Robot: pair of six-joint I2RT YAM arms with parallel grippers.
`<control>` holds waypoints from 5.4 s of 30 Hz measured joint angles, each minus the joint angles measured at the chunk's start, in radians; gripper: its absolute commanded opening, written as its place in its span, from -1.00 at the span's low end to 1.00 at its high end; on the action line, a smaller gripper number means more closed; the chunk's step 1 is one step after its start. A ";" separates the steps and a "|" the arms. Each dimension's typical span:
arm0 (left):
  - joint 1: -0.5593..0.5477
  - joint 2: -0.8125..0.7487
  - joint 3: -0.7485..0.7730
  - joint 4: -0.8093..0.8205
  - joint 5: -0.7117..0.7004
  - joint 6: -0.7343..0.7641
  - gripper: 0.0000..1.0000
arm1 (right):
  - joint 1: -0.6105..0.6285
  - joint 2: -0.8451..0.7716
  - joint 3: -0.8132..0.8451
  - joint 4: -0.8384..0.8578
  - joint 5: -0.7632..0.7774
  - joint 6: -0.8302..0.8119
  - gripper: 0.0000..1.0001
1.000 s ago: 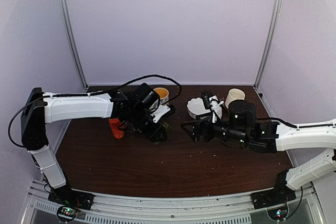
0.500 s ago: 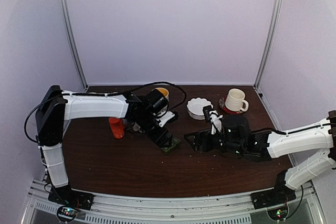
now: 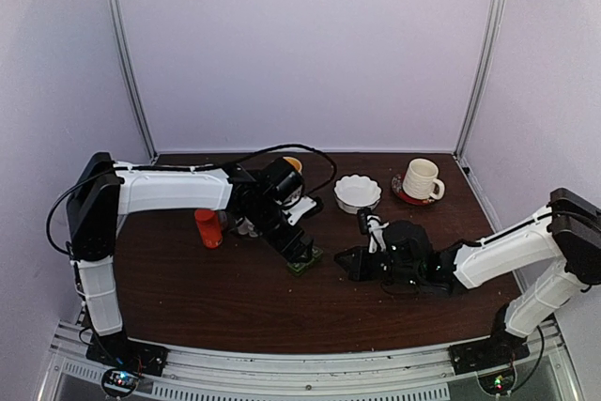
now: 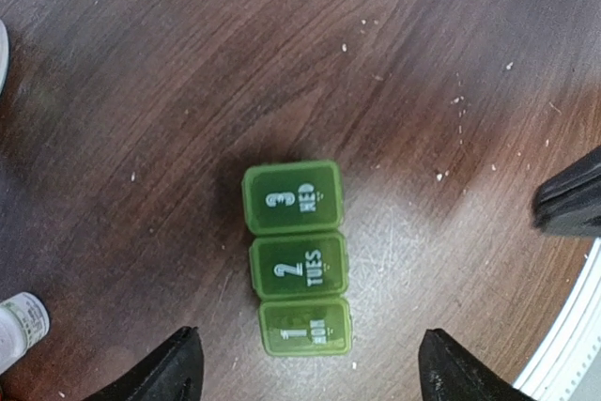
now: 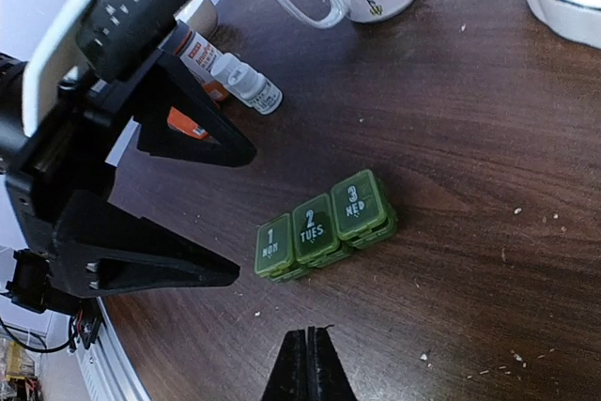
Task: Sort the pills into containers
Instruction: Hold the pill container at the center of the board.
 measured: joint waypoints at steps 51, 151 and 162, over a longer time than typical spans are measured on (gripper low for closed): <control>-0.026 0.222 0.172 -0.064 -0.058 -0.002 0.03 | -0.123 0.345 0.093 0.233 -0.168 0.251 -1.00; -0.005 -0.076 -0.268 0.320 0.018 -0.286 -0.59 | -0.115 0.335 0.356 -0.305 -0.222 -0.223 -0.60; 0.036 -0.093 -0.311 0.404 0.036 -0.315 -1.00 | -0.114 0.332 0.394 -0.349 -0.234 -0.375 -0.60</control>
